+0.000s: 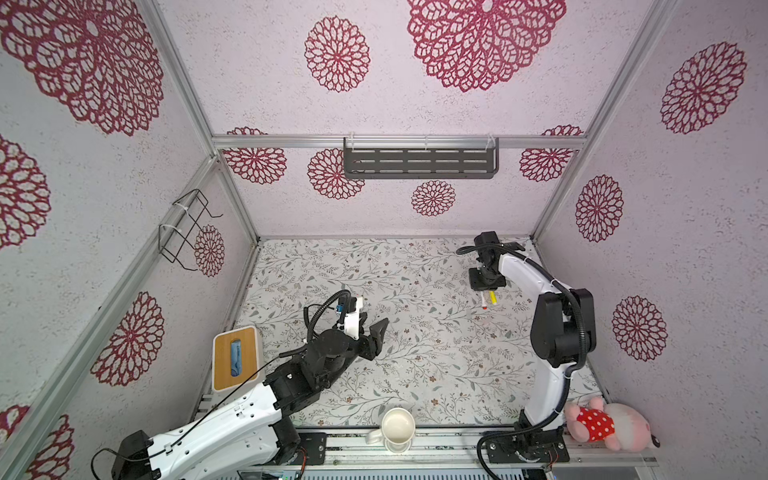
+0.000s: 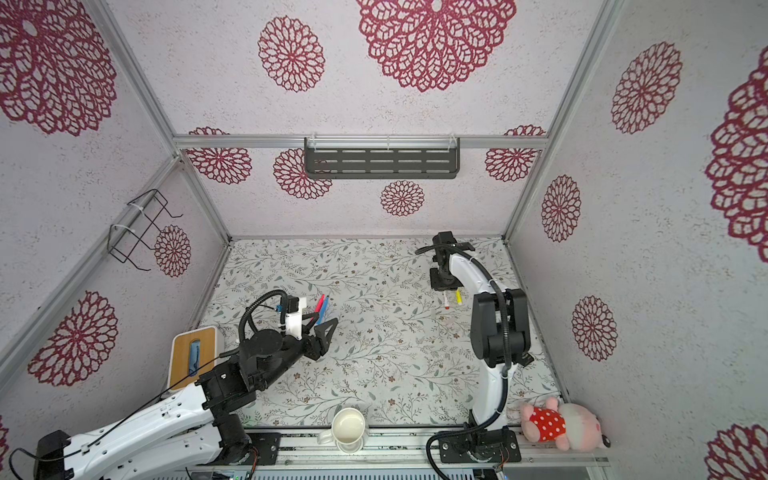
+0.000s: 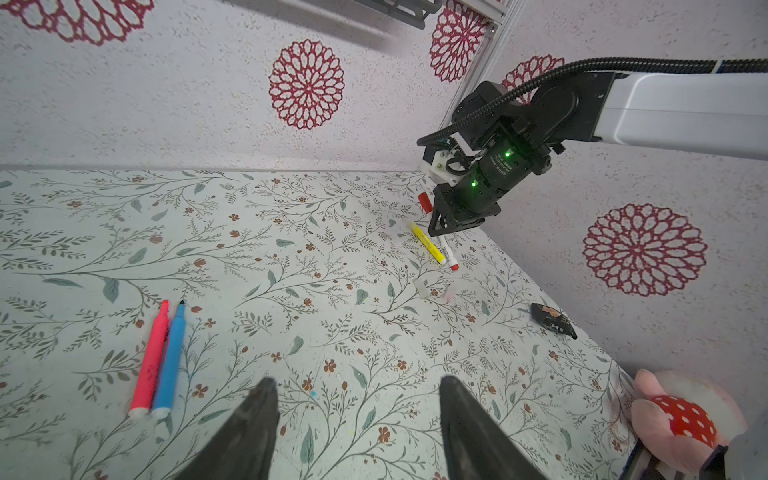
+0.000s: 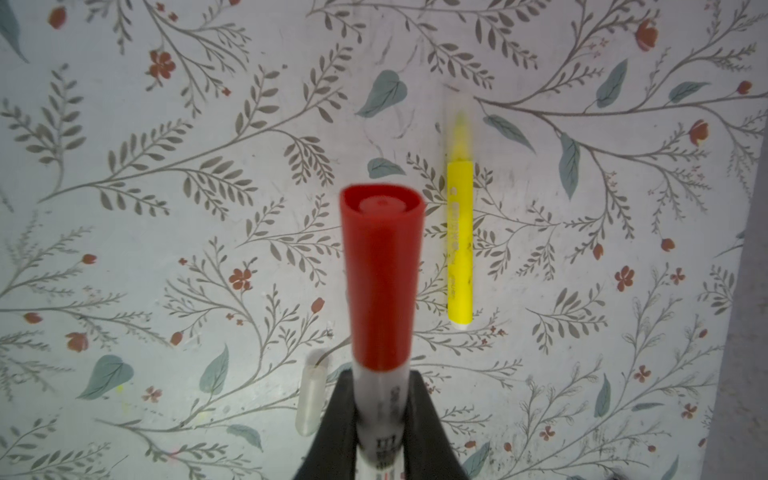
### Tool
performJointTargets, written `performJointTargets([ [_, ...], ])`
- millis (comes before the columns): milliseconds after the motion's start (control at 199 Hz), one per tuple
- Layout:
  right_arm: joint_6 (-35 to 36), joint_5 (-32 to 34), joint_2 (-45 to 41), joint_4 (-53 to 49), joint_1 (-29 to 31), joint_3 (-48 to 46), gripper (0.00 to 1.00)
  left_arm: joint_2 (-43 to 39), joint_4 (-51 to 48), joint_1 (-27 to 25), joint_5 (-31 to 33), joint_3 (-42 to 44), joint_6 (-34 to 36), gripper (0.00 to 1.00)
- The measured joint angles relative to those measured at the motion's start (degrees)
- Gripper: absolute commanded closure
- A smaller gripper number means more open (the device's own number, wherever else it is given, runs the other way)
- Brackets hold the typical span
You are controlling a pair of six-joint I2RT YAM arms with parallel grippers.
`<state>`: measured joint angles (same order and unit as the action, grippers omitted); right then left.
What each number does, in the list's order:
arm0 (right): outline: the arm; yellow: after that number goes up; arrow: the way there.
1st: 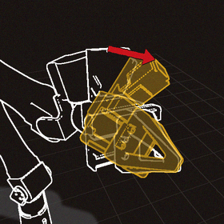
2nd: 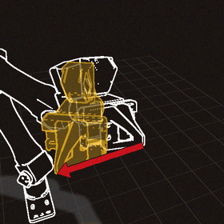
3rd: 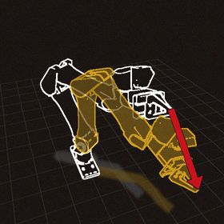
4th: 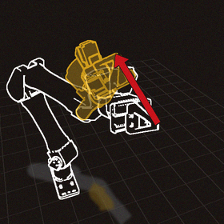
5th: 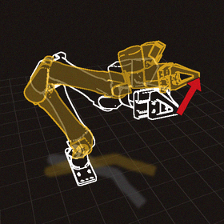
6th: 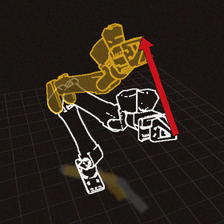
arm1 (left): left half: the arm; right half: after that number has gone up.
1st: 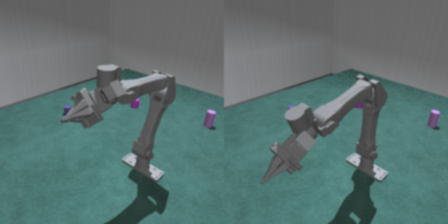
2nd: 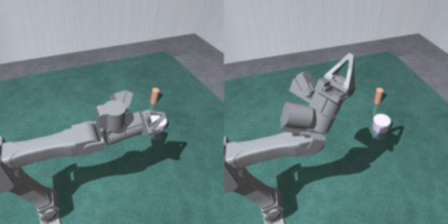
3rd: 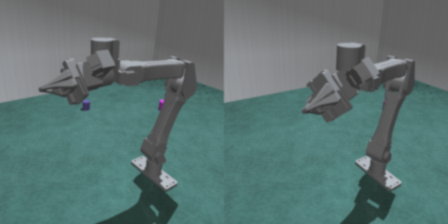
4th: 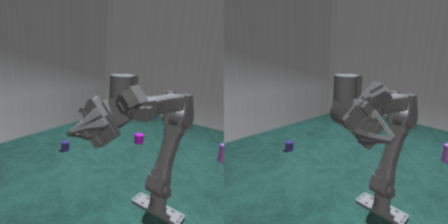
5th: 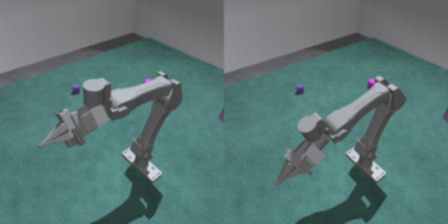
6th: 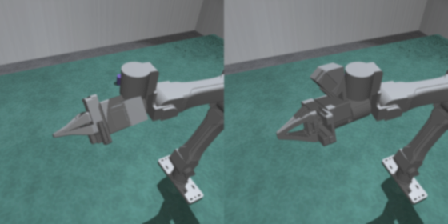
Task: Insert the pens into the pen caps
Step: 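Carry the capped marker with the right gripper toward the yellow highlighter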
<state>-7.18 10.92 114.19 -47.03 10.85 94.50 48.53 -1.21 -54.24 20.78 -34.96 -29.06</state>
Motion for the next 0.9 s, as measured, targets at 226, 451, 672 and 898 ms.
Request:
performJointTargets([
  [226, 0.7, 3.2, 5.1, -1.0, 0.0, 4.0, 1.00, -0.1, -0.1, 0.0, 0.5, 0.0, 0.0, 0.36],
  [451, 1.2, 7.3, 8.0, -1.8, 0.0, 5.5, 1.00, -0.3, -0.3, 0.0, 1.3, 0.0, 0.1, 0.36],
  [672, 1.2, 9.9, 10.7, -2.2, 0.0, 6.6, 1.00, -0.2, -0.4, 0.0, 1.8, 0.0, 0.3, 0.36],
  [898, 1.2, 12.3, 11.5, -2.2, 0.0, 7.2, 1.00, -0.2, -0.4, 0.0, 2.0, 0.0, 0.5, 0.36],
])
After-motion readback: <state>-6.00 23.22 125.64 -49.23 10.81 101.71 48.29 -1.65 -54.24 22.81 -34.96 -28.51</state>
